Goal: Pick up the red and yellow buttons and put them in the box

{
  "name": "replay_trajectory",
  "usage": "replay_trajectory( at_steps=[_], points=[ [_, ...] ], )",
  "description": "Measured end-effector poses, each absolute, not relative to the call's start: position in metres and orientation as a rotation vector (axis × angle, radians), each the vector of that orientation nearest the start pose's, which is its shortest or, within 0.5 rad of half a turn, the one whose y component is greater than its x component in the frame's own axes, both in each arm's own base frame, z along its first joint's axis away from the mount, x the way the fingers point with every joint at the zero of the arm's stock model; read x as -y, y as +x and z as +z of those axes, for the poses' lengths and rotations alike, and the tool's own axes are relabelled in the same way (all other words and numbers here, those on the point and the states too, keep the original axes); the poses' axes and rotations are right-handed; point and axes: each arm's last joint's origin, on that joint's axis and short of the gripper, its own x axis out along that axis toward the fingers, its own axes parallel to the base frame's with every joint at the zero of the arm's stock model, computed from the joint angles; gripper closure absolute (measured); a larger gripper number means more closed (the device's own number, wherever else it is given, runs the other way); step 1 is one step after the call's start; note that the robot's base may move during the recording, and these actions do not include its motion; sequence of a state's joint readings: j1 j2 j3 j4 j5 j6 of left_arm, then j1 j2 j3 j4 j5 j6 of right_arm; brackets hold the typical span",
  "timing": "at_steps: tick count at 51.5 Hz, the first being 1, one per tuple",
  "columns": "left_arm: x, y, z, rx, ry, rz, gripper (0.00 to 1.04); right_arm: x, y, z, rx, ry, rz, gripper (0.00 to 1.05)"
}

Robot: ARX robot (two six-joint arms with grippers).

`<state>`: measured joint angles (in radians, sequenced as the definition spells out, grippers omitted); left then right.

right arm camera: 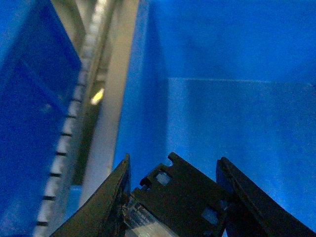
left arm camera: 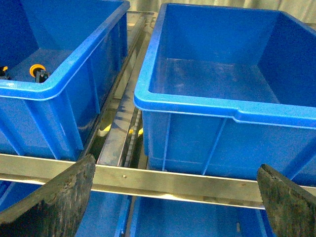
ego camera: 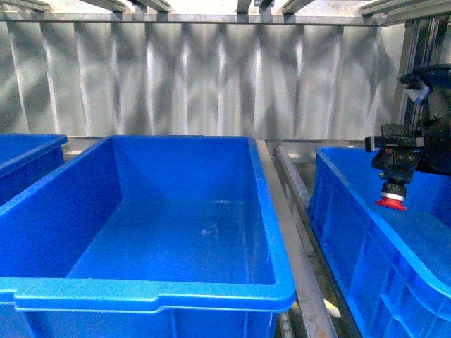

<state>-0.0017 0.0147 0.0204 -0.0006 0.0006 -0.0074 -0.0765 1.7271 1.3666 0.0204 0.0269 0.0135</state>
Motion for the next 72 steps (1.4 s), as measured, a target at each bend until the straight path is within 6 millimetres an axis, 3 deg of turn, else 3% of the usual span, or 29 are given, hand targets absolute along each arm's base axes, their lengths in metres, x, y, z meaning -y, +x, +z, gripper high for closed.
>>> replay_trajectory(
  at_steps=[3, 10, 31, 40, 47, 58, 72],
  points=[
    [0.000, 0.097, 0.169, 0.005, -0.007, -0.002, 0.08, 0.043, 0.422, 0.293, -0.398, -0.027, -0.148, 0.62],
    [0.000, 0.097, 0.169, 0.005, -0.007, -0.002, 0.08, 0.063, 0.448, 0.275, -0.454, -0.097, -0.204, 0.62],
    [0.000, 0.097, 0.169, 0.005, -0.007, -0.002, 0.08, 0.102, 0.484, 0.213, -0.591, -0.203, -0.265, 0.62],
    [0.000, 0.097, 0.169, 0.005, -0.007, -0.002, 0.08, 0.110, 0.496, 0.201, -0.604, -0.222, -0.260, 0.62],
    [0.000, 0.097, 0.169, 0.005, -0.007, -0.002, 0.08, 0.115, 0.502, 0.199, -0.603, -0.226, -0.260, 0.45],
    [0.000, 0.097, 0.169, 0.005, -0.007, -0.002, 0.08, 0.124, 0.503, 0.210, -0.488, -0.211, -0.254, 0.05],
    [0.000, 0.097, 0.169, 0.005, -0.007, -0.002, 0.08, 0.124, 0.457, 0.244, -0.349, -0.125, -0.180, 0.07]
  ],
)
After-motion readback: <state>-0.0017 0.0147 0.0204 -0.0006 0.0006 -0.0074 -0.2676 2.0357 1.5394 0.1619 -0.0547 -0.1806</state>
